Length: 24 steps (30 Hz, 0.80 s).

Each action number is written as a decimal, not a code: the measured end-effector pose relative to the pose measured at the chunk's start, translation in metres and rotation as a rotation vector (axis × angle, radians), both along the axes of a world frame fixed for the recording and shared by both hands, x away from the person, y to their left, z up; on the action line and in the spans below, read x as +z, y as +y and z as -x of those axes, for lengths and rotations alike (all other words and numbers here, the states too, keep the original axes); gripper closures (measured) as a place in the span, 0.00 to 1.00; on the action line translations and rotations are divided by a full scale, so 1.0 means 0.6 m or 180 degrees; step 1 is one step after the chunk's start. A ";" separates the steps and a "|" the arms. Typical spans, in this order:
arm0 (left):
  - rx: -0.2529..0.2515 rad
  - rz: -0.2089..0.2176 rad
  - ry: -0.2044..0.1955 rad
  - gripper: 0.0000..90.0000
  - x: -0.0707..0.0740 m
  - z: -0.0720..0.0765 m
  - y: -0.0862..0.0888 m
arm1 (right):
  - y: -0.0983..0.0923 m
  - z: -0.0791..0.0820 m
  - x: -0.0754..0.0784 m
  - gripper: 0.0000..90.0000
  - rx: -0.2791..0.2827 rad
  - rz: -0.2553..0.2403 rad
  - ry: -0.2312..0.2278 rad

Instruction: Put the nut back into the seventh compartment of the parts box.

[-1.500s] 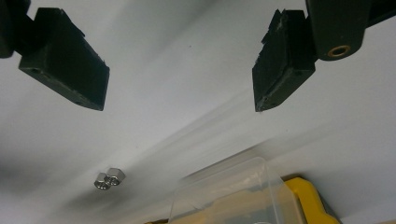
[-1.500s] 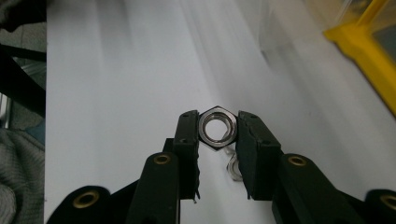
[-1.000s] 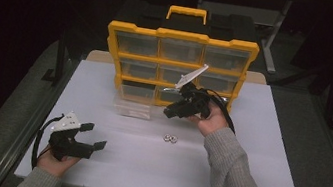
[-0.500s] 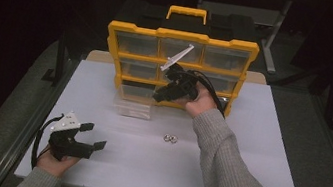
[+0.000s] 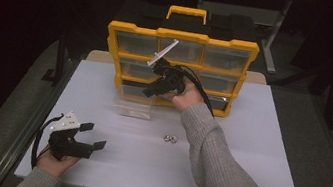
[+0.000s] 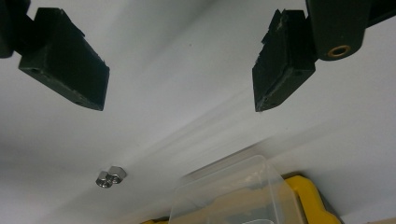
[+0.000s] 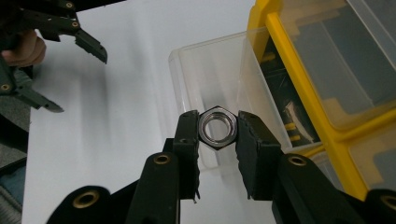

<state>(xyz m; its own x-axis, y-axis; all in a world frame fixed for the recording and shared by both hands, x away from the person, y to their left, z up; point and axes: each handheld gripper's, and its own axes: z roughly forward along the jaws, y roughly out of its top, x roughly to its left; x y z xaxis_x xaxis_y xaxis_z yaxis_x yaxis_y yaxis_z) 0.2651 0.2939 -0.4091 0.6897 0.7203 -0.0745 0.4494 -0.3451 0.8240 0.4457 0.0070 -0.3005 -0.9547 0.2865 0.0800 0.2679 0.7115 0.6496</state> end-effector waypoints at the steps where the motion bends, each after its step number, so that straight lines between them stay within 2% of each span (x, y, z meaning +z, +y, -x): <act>1: -0.0001 0.0000 0.0002 0.20 0.000 0.000 0.000 | 0.000 0.000 0.000 0.77 0.0000 0.0000 0.0000; 11: 0.0007 0.0009 -0.0001 0.20 0.000 0.000 0.000 | 0.018 -0.011 -0.021 0.77 -0.0060 0.0065 0.0074; 16: -0.0001 -0.0001 -0.0025 0.20 0.000 -0.001 0.002 | 0.026 -0.017 -0.031 0.77 -0.0017 0.0048 -0.0007; 18: 0.0000 -0.0001 -0.0024 0.20 0.001 -0.001 0.002 | 0.029 -0.017 -0.036 0.77 -0.0095 0.0112 0.0058; 23: -0.0005 -0.0002 -0.0026 0.20 0.000 -0.001 0.002 | 0.036 -0.018 -0.043 0.77 -0.0106 0.0090 0.0094; 24: -0.0006 -0.0002 -0.0026 0.20 0.001 -0.001 0.002 | 0.038 -0.015 -0.044 0.77 -0.0181 0.0133 0.0125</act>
<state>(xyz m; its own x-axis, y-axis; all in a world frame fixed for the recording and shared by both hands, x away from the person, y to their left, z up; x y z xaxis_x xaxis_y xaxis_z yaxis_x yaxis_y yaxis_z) 0.2654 0.2952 -0.4087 0.6917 0.7190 -0.0684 0.4420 -0.3466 0.8274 0.4547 0.0300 -0.3267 -0.9331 0.3442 0.1040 0.3335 0.7207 0.6078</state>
